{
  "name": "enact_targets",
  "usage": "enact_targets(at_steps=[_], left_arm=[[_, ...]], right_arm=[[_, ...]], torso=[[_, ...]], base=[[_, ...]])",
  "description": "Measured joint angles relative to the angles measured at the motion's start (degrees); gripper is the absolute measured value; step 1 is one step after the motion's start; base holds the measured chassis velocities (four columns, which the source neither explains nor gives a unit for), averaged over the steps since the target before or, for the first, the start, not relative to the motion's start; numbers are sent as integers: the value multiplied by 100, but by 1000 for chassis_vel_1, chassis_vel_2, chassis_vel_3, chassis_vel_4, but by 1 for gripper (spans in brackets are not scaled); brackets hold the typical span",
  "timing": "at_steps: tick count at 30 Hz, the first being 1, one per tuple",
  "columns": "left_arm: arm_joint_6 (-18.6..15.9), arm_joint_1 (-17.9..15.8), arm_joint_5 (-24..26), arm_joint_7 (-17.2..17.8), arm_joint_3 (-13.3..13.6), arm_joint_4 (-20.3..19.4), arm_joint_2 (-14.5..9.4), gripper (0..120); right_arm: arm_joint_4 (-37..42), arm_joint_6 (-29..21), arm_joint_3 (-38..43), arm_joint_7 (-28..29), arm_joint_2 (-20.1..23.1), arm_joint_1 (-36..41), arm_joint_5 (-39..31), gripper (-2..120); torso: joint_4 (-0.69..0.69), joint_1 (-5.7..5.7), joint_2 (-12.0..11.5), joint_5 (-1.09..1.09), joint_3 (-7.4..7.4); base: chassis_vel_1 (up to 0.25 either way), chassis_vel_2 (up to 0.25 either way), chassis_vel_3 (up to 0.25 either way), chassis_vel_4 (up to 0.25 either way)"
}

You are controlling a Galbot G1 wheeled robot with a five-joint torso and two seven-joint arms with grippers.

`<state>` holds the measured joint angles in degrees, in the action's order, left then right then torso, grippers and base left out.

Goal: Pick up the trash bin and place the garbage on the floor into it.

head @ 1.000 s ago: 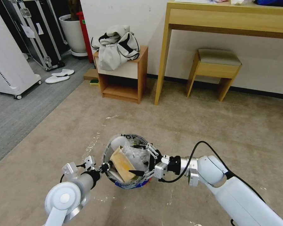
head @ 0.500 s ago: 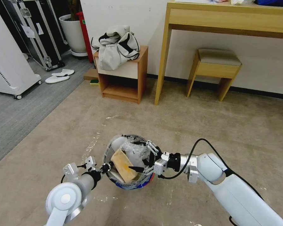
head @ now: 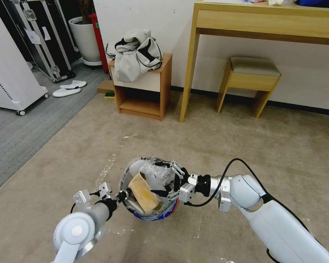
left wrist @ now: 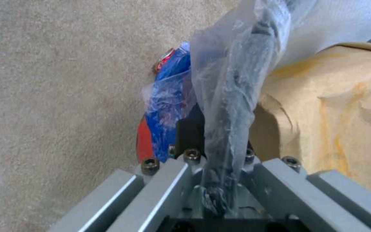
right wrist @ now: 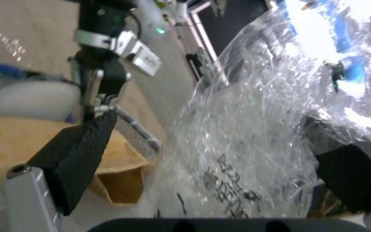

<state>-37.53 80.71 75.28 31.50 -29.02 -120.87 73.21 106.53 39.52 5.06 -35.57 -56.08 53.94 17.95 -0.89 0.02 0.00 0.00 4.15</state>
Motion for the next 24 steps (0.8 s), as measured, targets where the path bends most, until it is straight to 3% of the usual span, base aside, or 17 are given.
enact_targets(at_steps=[5, 24], left_arm=[[0, 20, -13, -1, -11, -11, 12, 0], [8, 72, -149, -41, -72, -18, 55, 0]], right_arm=[[120, 205, 58, -83, -30, -80, 326, 100], [665, 57, 108, -82, 83, -143, 311, 100]], torso=[[0, 0, 0, 0, 0], [0, 0, 0, 0, 0]], base=[[0, 0, 0, 0], [0, 0, 0, 0]])
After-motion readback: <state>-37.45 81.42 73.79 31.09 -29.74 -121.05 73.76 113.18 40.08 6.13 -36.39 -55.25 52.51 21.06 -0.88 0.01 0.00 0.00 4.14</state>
